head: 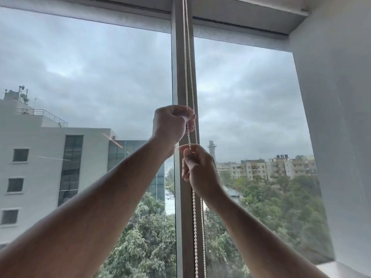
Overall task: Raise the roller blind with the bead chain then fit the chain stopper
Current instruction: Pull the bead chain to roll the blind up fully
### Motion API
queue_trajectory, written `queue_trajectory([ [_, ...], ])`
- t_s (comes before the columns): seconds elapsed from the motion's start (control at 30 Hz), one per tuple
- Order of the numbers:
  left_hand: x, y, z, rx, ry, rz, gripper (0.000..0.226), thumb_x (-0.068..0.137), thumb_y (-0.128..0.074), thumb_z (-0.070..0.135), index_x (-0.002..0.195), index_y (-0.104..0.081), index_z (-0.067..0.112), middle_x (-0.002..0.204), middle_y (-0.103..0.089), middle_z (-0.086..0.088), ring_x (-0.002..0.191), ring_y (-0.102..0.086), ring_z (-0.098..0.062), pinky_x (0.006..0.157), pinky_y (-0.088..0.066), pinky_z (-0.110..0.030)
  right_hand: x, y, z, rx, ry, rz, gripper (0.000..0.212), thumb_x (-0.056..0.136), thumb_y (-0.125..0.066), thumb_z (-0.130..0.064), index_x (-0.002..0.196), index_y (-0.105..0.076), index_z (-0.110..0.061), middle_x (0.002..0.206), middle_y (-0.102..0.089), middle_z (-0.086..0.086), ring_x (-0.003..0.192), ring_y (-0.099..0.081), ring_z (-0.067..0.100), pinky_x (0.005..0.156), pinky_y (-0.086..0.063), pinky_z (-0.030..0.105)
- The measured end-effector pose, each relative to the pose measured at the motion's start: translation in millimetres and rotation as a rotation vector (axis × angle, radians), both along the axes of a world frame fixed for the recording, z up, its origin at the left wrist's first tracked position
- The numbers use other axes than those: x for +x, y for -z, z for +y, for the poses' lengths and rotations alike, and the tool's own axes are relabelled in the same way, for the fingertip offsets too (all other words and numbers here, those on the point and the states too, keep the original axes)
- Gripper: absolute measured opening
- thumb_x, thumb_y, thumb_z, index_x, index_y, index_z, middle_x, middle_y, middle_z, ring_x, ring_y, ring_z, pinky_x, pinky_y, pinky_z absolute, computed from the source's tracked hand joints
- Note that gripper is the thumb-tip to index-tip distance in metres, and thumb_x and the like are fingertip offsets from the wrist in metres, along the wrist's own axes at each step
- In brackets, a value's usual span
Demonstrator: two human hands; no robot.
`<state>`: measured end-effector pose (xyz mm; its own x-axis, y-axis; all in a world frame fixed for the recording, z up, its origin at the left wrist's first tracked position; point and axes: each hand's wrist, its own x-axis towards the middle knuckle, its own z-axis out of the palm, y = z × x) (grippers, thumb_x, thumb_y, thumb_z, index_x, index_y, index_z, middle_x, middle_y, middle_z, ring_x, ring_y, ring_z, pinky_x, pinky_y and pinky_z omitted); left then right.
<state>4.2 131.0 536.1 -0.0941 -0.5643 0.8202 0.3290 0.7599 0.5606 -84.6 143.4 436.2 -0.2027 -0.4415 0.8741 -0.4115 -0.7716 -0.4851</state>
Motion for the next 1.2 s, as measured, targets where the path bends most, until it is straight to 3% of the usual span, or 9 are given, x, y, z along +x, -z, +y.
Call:
queue_trajectory([
  [0.1, -2.6, 28.0, -10.2, -0.004, -0.038, -0.041, 0.012, 0.087, -0.070, 0.005, 0.078, -0.073, 0.010, 0.074, -0.074, -0.014, 0.060, -0.063, -0.020, 0.076, -0.060, -0.049, -5.0, 20.8, -2.6, 0.024, -0.004, -0.015, 0.020, 0.101, -0.045, -0.002, 0.101, -0.061, -0.012, 0.063, -0.054, 0.003, 0.050, -0.047, 0.007, 0.048, -0.044, 0.020],
  [0.2, -4.7, 57.5, -20.1, 0.029, -0.017, -0.057, 0.009, 0.086, -0.072, 0.006, 0.079, -0.073, 0.012, 0.069, -0.074, -0.008, 0.062, -0.066, -0.020, 0.075, -0.060, -0.049, -10.0, 41.3, -5.5, 0.025, -0.028, -0.047, 0.020, 0.100, -0.045, 0.002, 0.100, -0.062, -0.008, 0.062, -0.053, 0.004, 0.046, -0.046, 0.003, 0.046, -0.042, 0.017],
  [0.33, -7.9, 96.9, -30.4, 0.062, -0.025, -0.084, 0.005, 0.085, -0.073, 0.007, 0.089, -0.074, 0.008, 0.067, -0.073, -0.001, 0.055, -0.065, -0.009, 0.050, -0.052, -0.025, -13.8, 65.7, -13.4, 0.031, 0.004, -0.059, 0.018, 0.100, -0.047, -0.003, 0.088, -0.061, -0.006, 0.059, -0.054, 0.002, 0.045, -0.047, 0.006, 0.046, -0.042, 0.023],
  [0.57, -7.3, 148.6, -39.2, 0.075, 0.015, -0.092, 0.014, 0.082, -0.072, 0.002, 0.096, -0.071, 0.007, 0.078, -0.074, 0.000, 0.064, -0.070, -0.006, 0.062, -0.059, -0.021, -24.8, 108.1, -22.9, 0.089, -0.010, -0.051, 0.020, 0.098, -0.058, -0.017, 0.080, -0.065, -0.021, 0.063, -0.061, 0.003, 0.051, -0.056, 0.010, 0.050, -0.047, 0.021],
  [0.7, -10.2, 184.1, -49.1, 0.080, 0.021, -0.126, 0.017, 0.080, -0.076, 0.004, 0.093, -0.072, 0.014, 0.081, -0.077, -0.001, 0.073, -0.073, -0.015, 0.073, -0.061, -0.031, -33.7, 140.6, -25.0, 0.147, -0.013, -0.041, 0.017, 0.096, -0.061, -0.018, 0.082, -0.066, -0.011, 0.067, -0.063, 0.014, 0.057, -0.059, 0.018, 0.055, -0.050, 0.029],
  [0.8, -15.5, 220.5, -57.9, 0.119, 0.069, -0.158, 0.017, 0.079, -0.078, 0.006, 0.092, -0.073, 0.016, 0.079, -0.077, -0.001, 0.072, -0.073, -0.015, 0.072, -0.060, -0.032, -43.1, 171.5, -22.8, 0.186, -0.021, -0.053, 0.030, 0.094, -0.062, -0.031, 0.082, -0.068, -0.004, 0.070, -0.064, 0.024, 0.062, -0.056, 0.021, 0.059, -0.046, 0.036],
  [0.9, -19.5, 259.1, -65.9, 0.154, 0.089, -0.209, 0.015, 0.080, -0.079, 0.013, 0.091, -0.074, 0.023, 0.083, -0.078, 0.000, 0.077, -0.074, -0.016, 0.074, -0.059, -0.034, -56.3, 204.7, -20.7, 0.253, 0.040, -0.102, 0.030, 0.089, -0.062, -0.042, 0.082, -0.070, -0.013, 0.073, -0.068, 0.008, 0.068, -0.060, 0.015, 0.067, -0.050, 0.033],
  [0.97, -19.9, 282.8, -69.1, 0.180, 0.114, -0.217, 0.014, 0.077, -0.079, 0.022, 0.090, -0.074, 0.023, 0.083, -0.078, -0.002, 0.074, -0.074, -0.017, 0.070, -0.058, -0.031, -68.0, 228.3, -23.8, 0.306, 0.086, -0.160, 0.022, 0.092, -0.064, -0.035, 0.082, -0.070, -0.016, 0.073, -0.070, 0.001, 0.070, -0.064, 0.009, 0.067, -0.051, 0.025],
  [1.2, -20.5, 357.5, -75.3, 0.376, 0.219, -0.222, 0.010, 0.073, -0.077, 0.023, 0.082, -0.075, 0.017, 0.073, -0.076, -0.006, 0.062, -0.068, -0.017, 0.060, -0.058, -0.028, -108.1, 325.5, -42.5, 0.610, 0.210, -0.342, 0.026, 0.100, -0.055, -0.031, 0.081, -0.068, -0.018, 0.072, -0.069, 0.006, 0.068, -0.061, 0.015, 0.061, -0.046, 0.031],
])
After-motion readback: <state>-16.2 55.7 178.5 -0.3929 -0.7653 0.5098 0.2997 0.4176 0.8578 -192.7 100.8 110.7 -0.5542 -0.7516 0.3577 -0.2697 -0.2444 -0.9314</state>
